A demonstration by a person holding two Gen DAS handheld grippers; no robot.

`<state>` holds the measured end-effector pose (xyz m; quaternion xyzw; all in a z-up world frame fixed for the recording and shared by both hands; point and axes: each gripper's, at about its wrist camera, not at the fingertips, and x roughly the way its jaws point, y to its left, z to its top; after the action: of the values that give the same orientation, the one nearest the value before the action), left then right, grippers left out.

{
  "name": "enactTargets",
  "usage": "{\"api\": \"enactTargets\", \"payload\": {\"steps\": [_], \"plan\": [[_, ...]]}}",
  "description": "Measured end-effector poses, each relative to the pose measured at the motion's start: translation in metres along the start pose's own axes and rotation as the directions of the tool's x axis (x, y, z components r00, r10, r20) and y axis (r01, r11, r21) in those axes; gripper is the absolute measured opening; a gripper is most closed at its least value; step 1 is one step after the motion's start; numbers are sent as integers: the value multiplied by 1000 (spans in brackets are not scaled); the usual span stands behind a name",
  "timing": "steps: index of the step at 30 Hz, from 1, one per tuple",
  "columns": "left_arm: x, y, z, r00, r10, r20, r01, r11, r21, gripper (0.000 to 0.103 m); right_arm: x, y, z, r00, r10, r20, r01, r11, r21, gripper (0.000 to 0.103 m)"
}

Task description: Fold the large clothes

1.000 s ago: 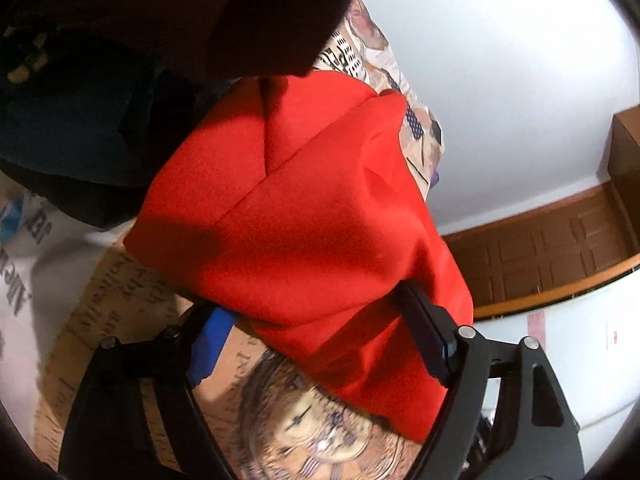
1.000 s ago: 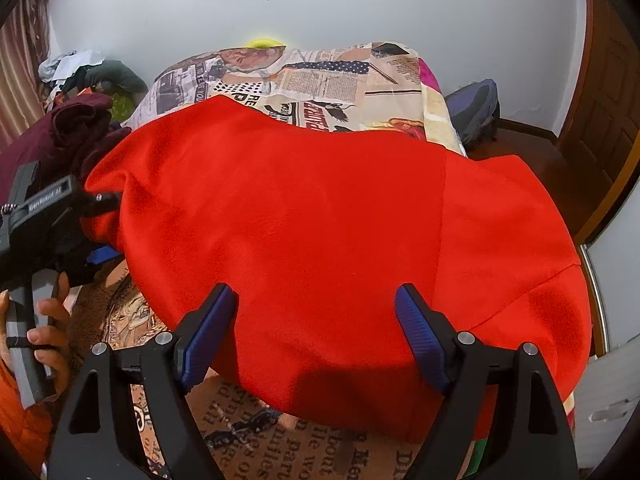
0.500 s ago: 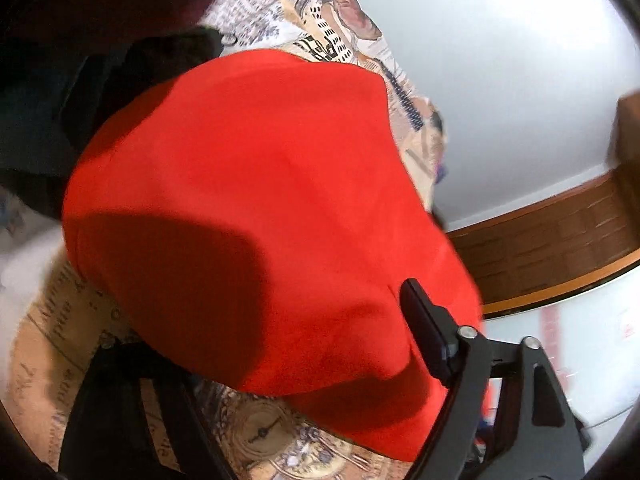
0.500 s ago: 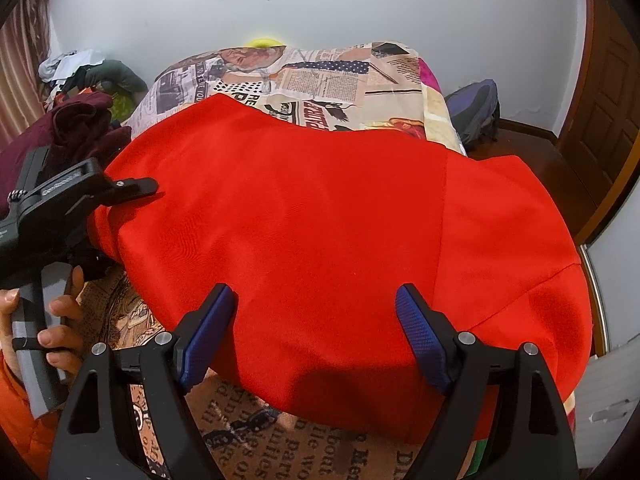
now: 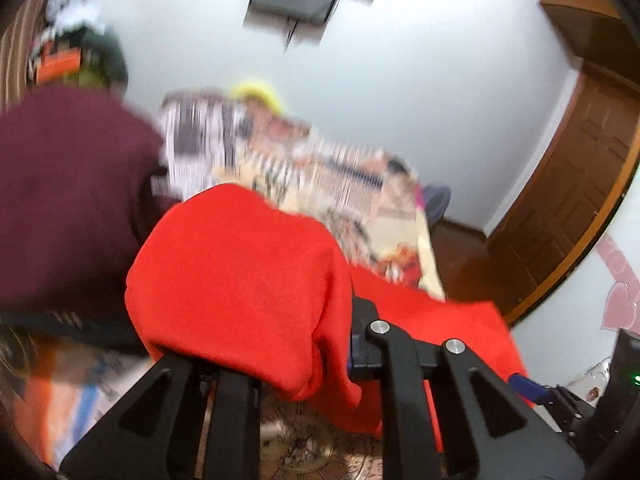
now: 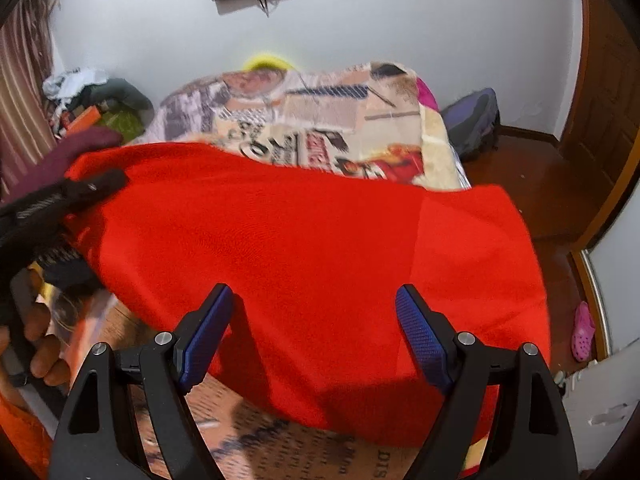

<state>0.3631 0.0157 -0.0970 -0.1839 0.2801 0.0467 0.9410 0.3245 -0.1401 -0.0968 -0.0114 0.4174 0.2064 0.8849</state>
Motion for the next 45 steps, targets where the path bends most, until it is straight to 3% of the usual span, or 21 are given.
{"api": "enactTargets", "payload": {"steps": [3, 6, 10, 13, 15, 18, 22, 25, 28, 30, 32, 33, 39, 45], "plan": [[-34, -8, 22, 990, 31, 138, -43, 996, 81, 16, 1, 17, 11, 997, 81, -2, -81, 997, -5, 81], [-62, -15, 25, 971, 67, 227, -108, 979, 172, 16, 11, 38, 12, 985, 172, -28, -173, 985, -15, 81], [-64, -19, 19, 962, 104, 251, -174, 945, 277, 16, 43, 73, 5, 948, 297, -113, -301, 953, -23, 81], [-45, -20, 8, 970, 129, 204, -194, 919, 343, 16, 72, 86, -5, 920, 338, -201, -345, 939, -1, 81], [-30, -22, 0, 978, 129, 164, -184, 905, 384, 16, 79, 86, -10, 918, 326, -226, -334, 943, 0, 81], [-22, -33, -12, 987, 96, 133, -146, 882, 448, 16, 64, 73, -14, 924, 333, -189, -342, 940, -14, 80], [-20, -67, -31, 996, 5, 89, -52, 845, 532, 16, 16, 29, -17, 972, 226, -60, -226, 974, 11, 81], [-9, -90, -46, 998, -61, -6, 53, 815, 577, 16, -11, -9, -21, 994, 109, -5, -109, 992, 65, 81], [6, -101, -68, 983, -101, -150, 171, 795, 582, 16, -33, -45, -30, 999, 30, 18, -32, 991, 132, 81], [20, -101, -83, 958, -120, -261, 250, 794, 554, 16, -40, -61, -36, 1000, 5, 18, -8, 986, 167, 81], [29, -97, -99, 922, -139, -362, 319, 804, 503, 16, -45, -74, -45, 1000, -13, 14, 10, 980, 200, 81], [29, -94, -104, 914, -142, -381, 330, 806, 492, 16, -47, -77, -49, 1000, -17, 14, 14, 977, 214, 81], [19, -90, -103, 905, -147, -398, 348, 794, 498, 19, -49, -77, -43, 999, 7, 33, -14, 971, 240, 81], [-2, -76, -96, 876, -221, -428, 414, 800, 435, 46, -61, -60, -39, 996, 36, 77, -49, 982, 185, 81]]}}
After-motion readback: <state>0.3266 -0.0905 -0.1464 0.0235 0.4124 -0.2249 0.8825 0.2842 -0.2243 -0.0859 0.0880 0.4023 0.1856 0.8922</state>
